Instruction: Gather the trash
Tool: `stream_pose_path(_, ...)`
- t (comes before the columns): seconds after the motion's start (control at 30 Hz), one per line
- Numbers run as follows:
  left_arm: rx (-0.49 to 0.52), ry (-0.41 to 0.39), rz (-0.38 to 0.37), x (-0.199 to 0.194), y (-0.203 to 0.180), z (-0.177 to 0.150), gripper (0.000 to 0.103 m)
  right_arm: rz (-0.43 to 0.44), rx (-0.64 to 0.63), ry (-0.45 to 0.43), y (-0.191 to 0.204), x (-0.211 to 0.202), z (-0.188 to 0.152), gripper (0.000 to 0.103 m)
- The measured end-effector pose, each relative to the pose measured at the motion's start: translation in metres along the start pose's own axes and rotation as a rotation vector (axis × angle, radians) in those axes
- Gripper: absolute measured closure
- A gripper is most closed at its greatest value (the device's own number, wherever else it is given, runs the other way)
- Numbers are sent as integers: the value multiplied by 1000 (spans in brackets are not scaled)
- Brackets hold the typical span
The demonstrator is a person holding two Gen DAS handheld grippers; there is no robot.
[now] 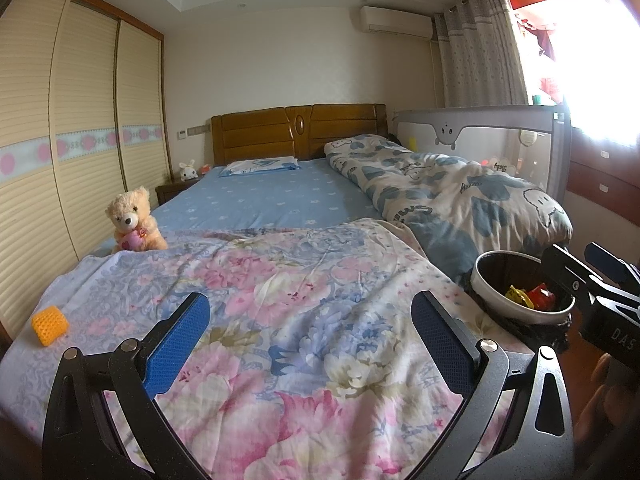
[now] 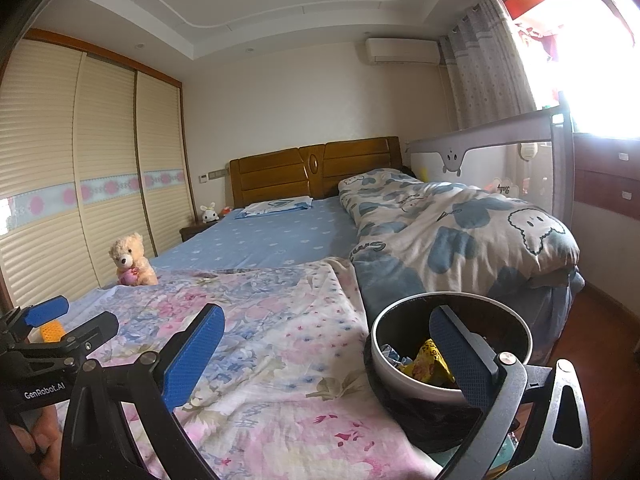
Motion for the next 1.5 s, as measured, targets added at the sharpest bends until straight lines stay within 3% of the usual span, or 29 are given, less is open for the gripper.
stream_pose_path(1.5, -7, 26, -9, 6, -4, -8, 0, 29, 15, 26, 5, 2, 0, 0)
Point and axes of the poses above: each gripper's, at about its wrist camera, not at the fingertips, and x roughly the way its jaws point, y to its left, z to its top, the point moved 1 cm from there along x, roughly the way its jaws point, and after that the axes turned 2 degrees about x, right-handed, at the moved point
